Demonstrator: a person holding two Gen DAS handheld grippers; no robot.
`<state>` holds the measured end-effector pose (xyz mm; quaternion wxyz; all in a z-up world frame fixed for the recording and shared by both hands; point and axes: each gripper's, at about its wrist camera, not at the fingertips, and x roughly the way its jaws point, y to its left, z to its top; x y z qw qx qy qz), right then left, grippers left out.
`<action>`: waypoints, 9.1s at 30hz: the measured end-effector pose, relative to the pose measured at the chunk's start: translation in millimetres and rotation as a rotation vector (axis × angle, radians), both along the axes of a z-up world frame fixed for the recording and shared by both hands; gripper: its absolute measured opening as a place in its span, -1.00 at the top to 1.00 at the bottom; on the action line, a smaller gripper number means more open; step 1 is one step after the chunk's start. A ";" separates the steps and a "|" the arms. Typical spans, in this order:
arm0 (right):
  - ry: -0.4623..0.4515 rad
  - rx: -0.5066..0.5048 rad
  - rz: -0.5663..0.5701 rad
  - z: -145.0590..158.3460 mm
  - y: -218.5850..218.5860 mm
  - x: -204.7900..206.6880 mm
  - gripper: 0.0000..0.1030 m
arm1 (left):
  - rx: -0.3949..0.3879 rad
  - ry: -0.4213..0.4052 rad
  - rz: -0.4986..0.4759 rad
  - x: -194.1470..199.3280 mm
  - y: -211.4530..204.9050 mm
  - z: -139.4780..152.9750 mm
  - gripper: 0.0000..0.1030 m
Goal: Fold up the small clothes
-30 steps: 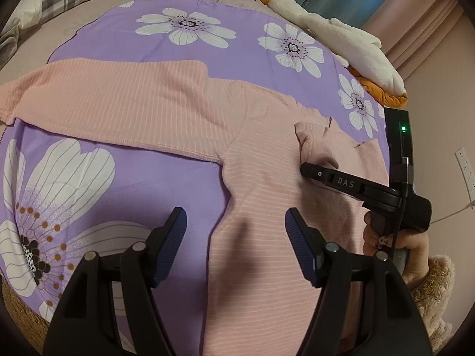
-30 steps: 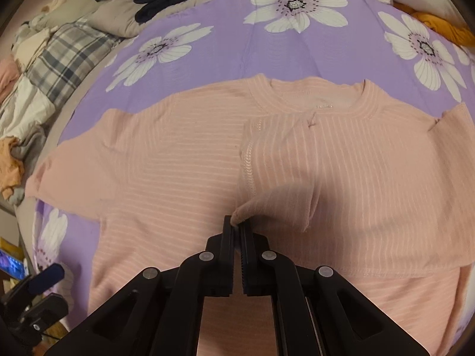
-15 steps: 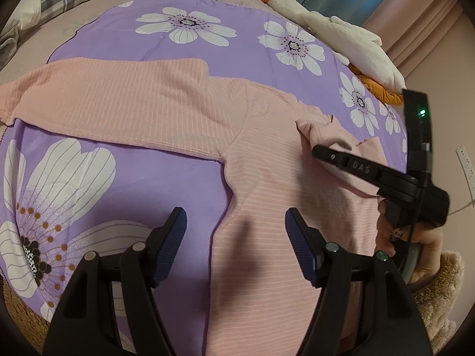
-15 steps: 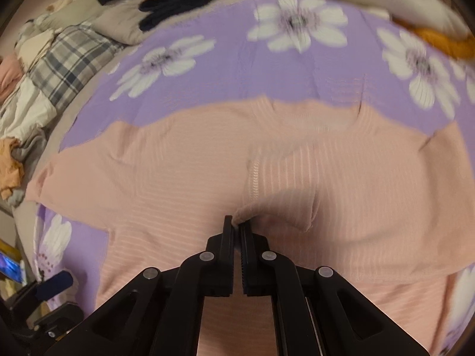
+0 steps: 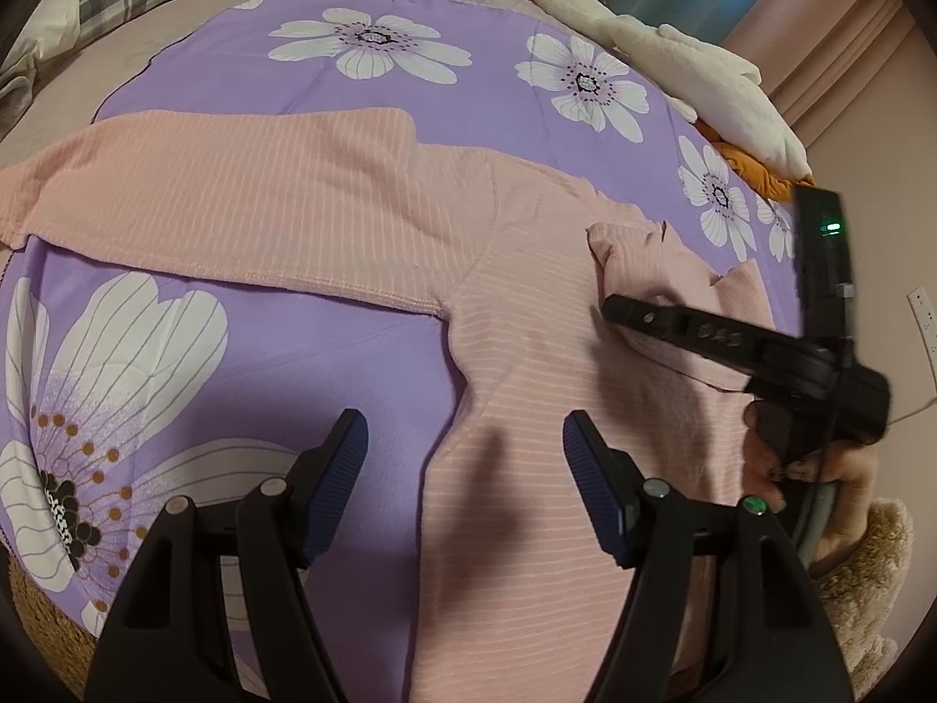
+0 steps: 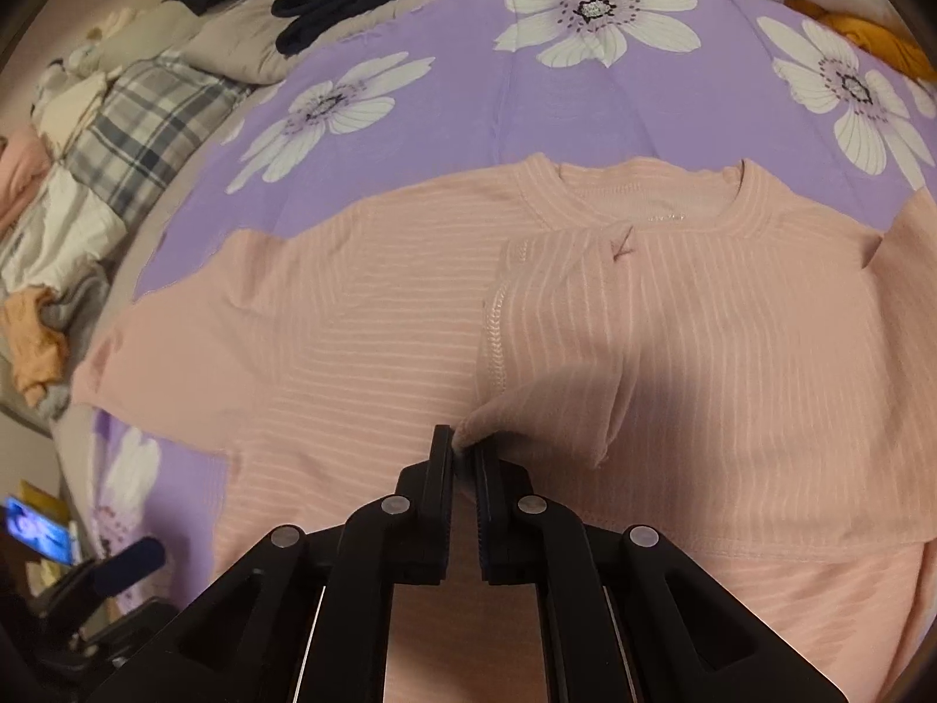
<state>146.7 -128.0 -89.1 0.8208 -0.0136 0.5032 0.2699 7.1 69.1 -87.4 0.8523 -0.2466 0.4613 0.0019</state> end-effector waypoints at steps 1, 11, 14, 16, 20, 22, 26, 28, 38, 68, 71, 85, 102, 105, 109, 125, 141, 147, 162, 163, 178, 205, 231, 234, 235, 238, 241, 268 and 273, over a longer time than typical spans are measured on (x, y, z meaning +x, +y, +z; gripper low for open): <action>-0.004 0.020 0.006 6.0 -2.6 -2.1 0.45 | 0.002 0.000 -0.002 0.8 -0.4 0.1 -0.35; -0.128 0.195 -0.144 70.5 -85.7 -20.9 -0.22 | -0.022 -0.031 -0.077 31.7 -12.2 9.4 -0.42; -0.154 0.192 -0.270 70.3 -125.5 -23.6 -0.27 | -0.028 -0.024 -0.118 53.7 -22.4 6.5 -0.42; -0.142 0.200 -0.345 64.6 -148.0 -22.7 -0.27 | -0.037 -0.019 -0.144 69.6 -31.0 3.4 -0.42; -0.078 0.205 -0.467 41.5 -183.9 -23.0 -0.27 | -0.043 -0.017 -0.217 102.4 -56.8 -0.7 -0.41; -0.061 0.188 -0.512 31.1 -197.6 -23.7 -0.27 | -0.011 -0.031 -0.257 114.9 -72.3 -0.1 -0.41; -0.031 0.190 -0.553 19.8 -214.0 -23.2 -0.27 | 0.086 -0.070 -0.331 137.3 -102.1 -3.9 -0.40; -0.027 0.195 -0.560 18.0 -218.9 -26.8 -0.27 | 0.122 -0.049 -0.330 149.5 -107.8 -12.4 -0.37; -0.004 0.216 -0.603 6.8 -235.8 -32.2 -0.27 | 0.201 -0.067 -0.245 164.2 -99.7 -18.8 0.80; 0.016 0.155 -0.537 -7.3 -203.0 9.8 0.01 | 0.101 -0.082 -0.021 135.5 8.4 -10.6 0.44; 0.017 0.129 -0.536 -11.4 -200.2 15.9 0.34 | 0.088 -0.066 -0.027 135.7 12.0 -17.0 0.71; 0.005 0.083 -0.583 -11.1 -212.7 12.5 0.85 | 0.132 -0.017 -0.026 136.5 14.4 -33.4 0.74; -0.001 0.139 -0.542 13.8 -224.2 39.1 0.43 | 0.152 -0.038 0.026 125.4 18.2 -23.6 0.84; 0.018 0.154 -0.535 13.0 -220.8 61.2 0.27 | 0.151 -0.038 0.027 122.9 17.3 -25.6 0.84; 0.048 0.189 -0.491 6.1 -207.1 88.0 0.27 | 0.142 -0.019 0.021 124.8 19.3 -30.9 0.83; -0.002 0.086 -0.545 -7.5 -201.8 108.2 0.89 | 0.129 -0.007 0.021 126.2 20.2 -38.5 0.77; -0.166 -0.068 -0.542 47.6 -190.3 68.4 -0.03 | 0.036 -0.093 0.087 88.7 41.5 8.3 -0.20; -0.244 0.064 -0.515 103.1 -196.7 4.2 -0.64 | -0.033 -0.125 0.183 46.7 72.3 35.7 -0.61; -0.255 0.094 -0.424 107.4 -174.6 -102.7 -0.69 | -0.063 -0.028 0.468 -22.6 159.1 5.2 -0.60; -0.253 0.098 -0.419 106.8 -173.2 -105.7 -0.69 | -0.068 -0.027 0.486 -24.9 163.8 2.9 -0.60; -0.266 0.037 -0.315 94.5 -116.4 -130.7 -0.69 | -0.182 -0.059 0.613 -17.1 227.1 -30.3 0.01; -0.212 0.071 -0.371 83.9 -124.1 -123.0 -0.69 | -0.117 -0.239 0.515 15.8 196.4 44.2 0.98; -0.156 0.093 -0.477 69.0 -170.4 -120.5 -0.69 | 0.048 -0.216 -0.249 117.6 -56.5 38.6 0.97; -0.151 0.091 -0.482 66.1 -173.6 -119.8 -0.69 | 0.031 -0.171 -0.278 122.8 -69.0 19.3 0.96; -0.148 0.092 -0.483 65.0 -174.8 -119.7 -0.69 | 0.030 -0.156 -0.282 123.8 -72.5 13.9 0.97; -0.136 0.094 -0.489 61.2 -178.6 -118.4 -0.69 | 0.027 -0.106 -0.296 126.9 -82.1 -3.4 0.96; -0.126 0.094 -0.494 57.9 -181.3 -117.9 -0.69 | 0.024 -0.059 -0.293 129.3 -85.7 -19.6 0.96; -0.128 0.079 -0.414 59.9 -158.5 -112.8 -0.69 | 0.005 -0.119 -0.019 42.3 12.5 36.3 -0.35; -0.145 0.067 -0.331 67.9 -129.9 -110.3 -0.69 | -0.003 -0.092 0.088 19.6 48.0 28.7 -0.34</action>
